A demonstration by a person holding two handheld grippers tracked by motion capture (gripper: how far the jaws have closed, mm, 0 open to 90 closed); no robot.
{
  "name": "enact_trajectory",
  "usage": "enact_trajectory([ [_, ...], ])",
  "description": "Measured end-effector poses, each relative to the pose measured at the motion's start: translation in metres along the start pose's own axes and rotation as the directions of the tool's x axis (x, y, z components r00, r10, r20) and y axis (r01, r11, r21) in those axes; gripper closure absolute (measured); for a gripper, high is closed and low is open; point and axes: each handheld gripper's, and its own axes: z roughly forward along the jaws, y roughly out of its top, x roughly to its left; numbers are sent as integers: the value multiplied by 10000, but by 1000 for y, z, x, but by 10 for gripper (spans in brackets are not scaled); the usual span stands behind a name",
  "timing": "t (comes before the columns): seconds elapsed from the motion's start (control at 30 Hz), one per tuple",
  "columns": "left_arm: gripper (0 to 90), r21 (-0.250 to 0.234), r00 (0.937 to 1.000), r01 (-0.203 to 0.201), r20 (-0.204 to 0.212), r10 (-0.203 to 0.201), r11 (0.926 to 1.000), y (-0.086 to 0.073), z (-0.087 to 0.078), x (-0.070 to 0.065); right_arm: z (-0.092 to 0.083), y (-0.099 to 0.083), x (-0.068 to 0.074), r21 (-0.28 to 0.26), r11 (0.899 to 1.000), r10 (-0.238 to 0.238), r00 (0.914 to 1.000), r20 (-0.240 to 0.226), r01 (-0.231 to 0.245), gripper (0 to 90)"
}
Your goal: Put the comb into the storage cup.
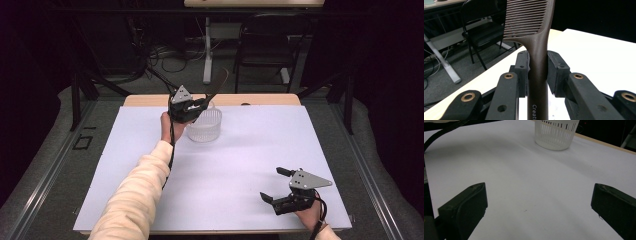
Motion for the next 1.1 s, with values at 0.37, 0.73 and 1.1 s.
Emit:
enact_trajectory([
  [0.37,722,137,9988,-467,139,465,9988,-7,1,-2,0,0,0,11,10000,-16,10000,4,16,3],
  [0.73,722,272,9982,-534,279,526,9982,-10,4,-2,0,0,0,21,10000,-14,10000,19,14,3],
  [1.1,722,486,9979,-578,335,562,9971,-13,7,-2,0,0,0,24,10000,-24,10000,21,24,3],
])
